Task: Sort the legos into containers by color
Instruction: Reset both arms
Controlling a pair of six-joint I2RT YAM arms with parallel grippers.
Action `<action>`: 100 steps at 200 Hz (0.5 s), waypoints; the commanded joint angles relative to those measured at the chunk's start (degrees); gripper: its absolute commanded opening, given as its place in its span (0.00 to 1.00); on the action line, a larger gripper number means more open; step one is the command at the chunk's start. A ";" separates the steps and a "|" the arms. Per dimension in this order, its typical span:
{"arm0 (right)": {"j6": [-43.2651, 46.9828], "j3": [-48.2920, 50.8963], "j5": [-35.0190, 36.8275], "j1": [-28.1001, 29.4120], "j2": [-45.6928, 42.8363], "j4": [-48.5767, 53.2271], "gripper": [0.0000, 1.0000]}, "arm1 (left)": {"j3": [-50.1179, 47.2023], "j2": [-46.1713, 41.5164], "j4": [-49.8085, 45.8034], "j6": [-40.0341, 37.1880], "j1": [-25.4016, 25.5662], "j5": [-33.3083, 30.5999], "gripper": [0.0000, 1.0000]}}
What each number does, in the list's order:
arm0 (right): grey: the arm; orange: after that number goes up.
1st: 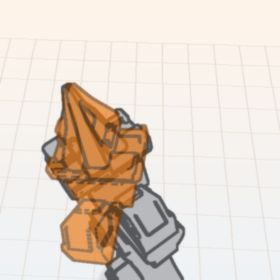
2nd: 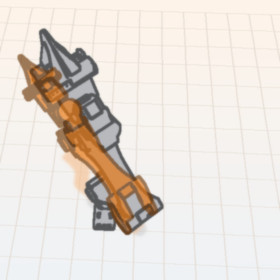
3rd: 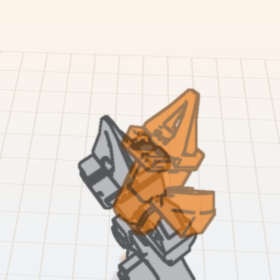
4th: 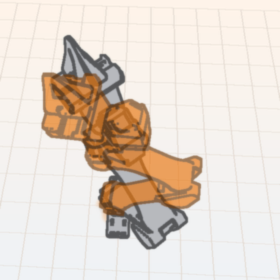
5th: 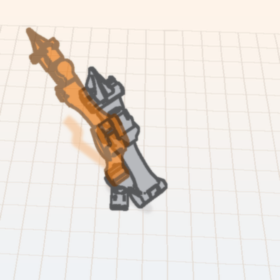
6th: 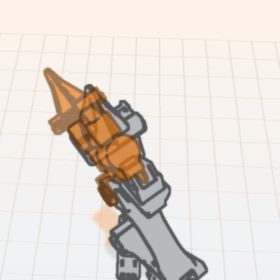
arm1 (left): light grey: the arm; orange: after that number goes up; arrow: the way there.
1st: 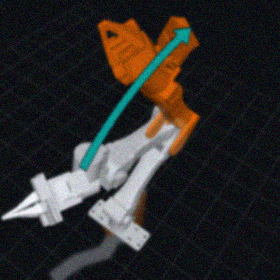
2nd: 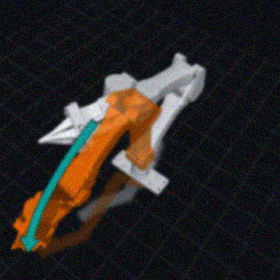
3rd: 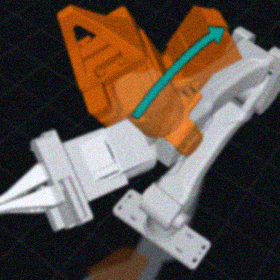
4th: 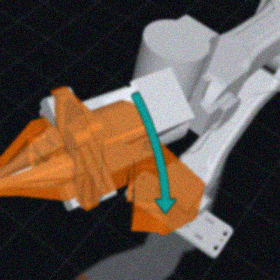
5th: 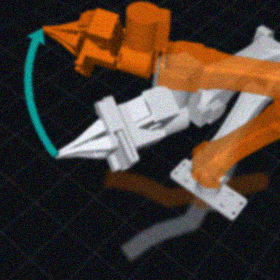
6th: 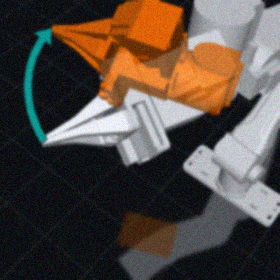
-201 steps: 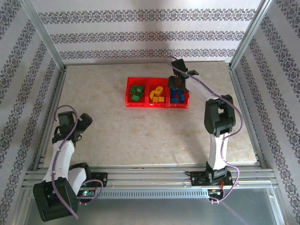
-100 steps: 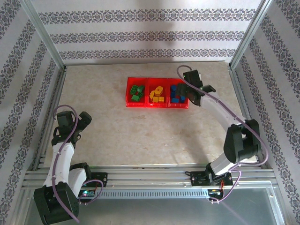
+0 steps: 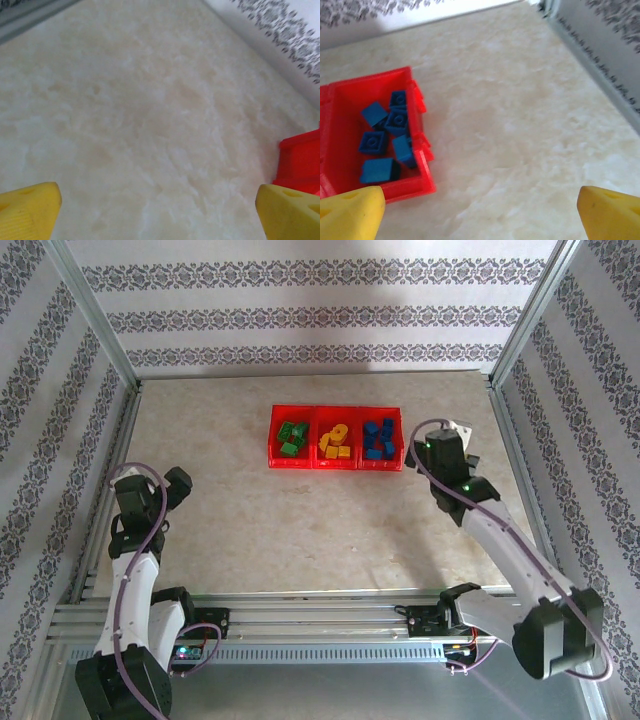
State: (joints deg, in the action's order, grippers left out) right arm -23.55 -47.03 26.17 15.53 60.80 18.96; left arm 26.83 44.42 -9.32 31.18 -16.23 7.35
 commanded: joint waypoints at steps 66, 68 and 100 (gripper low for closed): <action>7.21 13.76 5.70 -4.57 -7.28 -15.99 0.98 | -6.88 4.10 25.57 -13.51 0.66 -0.13 1.00; 7.18 14.08 5.66 -4.64 -7.14 -16.31 0.98 | -7.05 4.20 26.06 -13.86 0.73 -0.14 1.00; 10.25 18.40 4.27 -4.81 -5.07 -24.74 0.98 | -10.82 5.21 35.33 -20.88 2.13 0.55 1.00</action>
State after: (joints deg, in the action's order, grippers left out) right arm -16.75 -31.07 30.39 11.35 54.46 2.63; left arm 18.61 49.23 13.89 18.48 -15.33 7.31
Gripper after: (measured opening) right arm 0.982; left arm 0.996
